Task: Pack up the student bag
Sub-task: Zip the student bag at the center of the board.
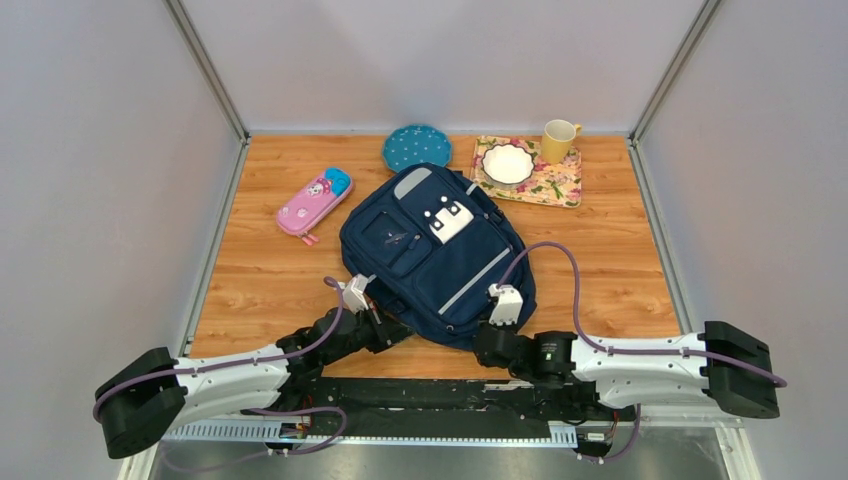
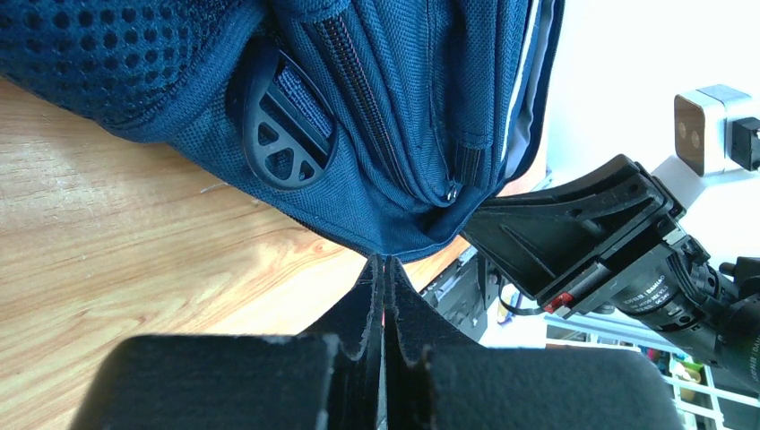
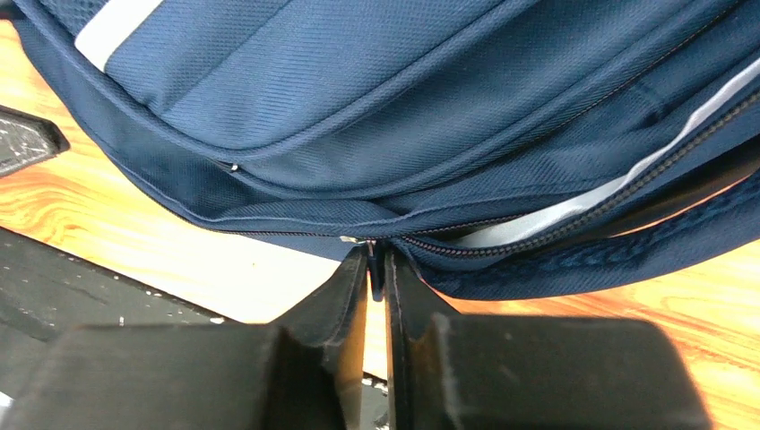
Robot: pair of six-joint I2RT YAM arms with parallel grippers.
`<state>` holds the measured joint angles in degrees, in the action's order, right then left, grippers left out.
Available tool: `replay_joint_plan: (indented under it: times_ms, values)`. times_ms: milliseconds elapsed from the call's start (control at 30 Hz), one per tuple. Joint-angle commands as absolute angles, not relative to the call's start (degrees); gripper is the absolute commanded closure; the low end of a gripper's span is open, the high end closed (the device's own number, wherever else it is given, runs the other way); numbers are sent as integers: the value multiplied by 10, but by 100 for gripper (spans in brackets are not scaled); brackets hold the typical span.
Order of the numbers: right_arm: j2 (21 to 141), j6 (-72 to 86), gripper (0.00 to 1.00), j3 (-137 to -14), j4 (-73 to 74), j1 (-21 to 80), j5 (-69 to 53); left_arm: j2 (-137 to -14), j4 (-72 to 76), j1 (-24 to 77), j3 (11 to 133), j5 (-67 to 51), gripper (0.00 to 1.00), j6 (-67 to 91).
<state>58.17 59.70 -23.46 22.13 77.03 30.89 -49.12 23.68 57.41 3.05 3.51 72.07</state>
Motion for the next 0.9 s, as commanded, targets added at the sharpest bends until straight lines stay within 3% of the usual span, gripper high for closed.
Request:
replay_joint_plan:
  times_ms: [0,167,333,367,400,500,733,800,867]
  values:
    - [590,590,91,-229,215,756,331,-491,258,575,25,40,100,711]
    - [636,589,100,-245,232,754,349,-492,261,575,25,39,100,710]
    - [644,587,99,-250,233,755,355,-497,262,575,30,38,100,708]
    - [647,595,91,-252,242,755,366,-498,263,576,31,36,100,707]
    - [647,595,91,-252,250,755,366,-502,264,575,32,36,100,706]
    - [660,598,100,-251,248,754,365,-509,265,575,35,31,100,707]
    - [672,589,100,-255,242,755,350,-541,308,575,42,4,100,706]
    - [657,565,100,-250,216,756,329,-559,322,575,45,-7,97,708]
    - [626,551,100,-239,193,756,304,-569,354,575,47,-15,82,715]
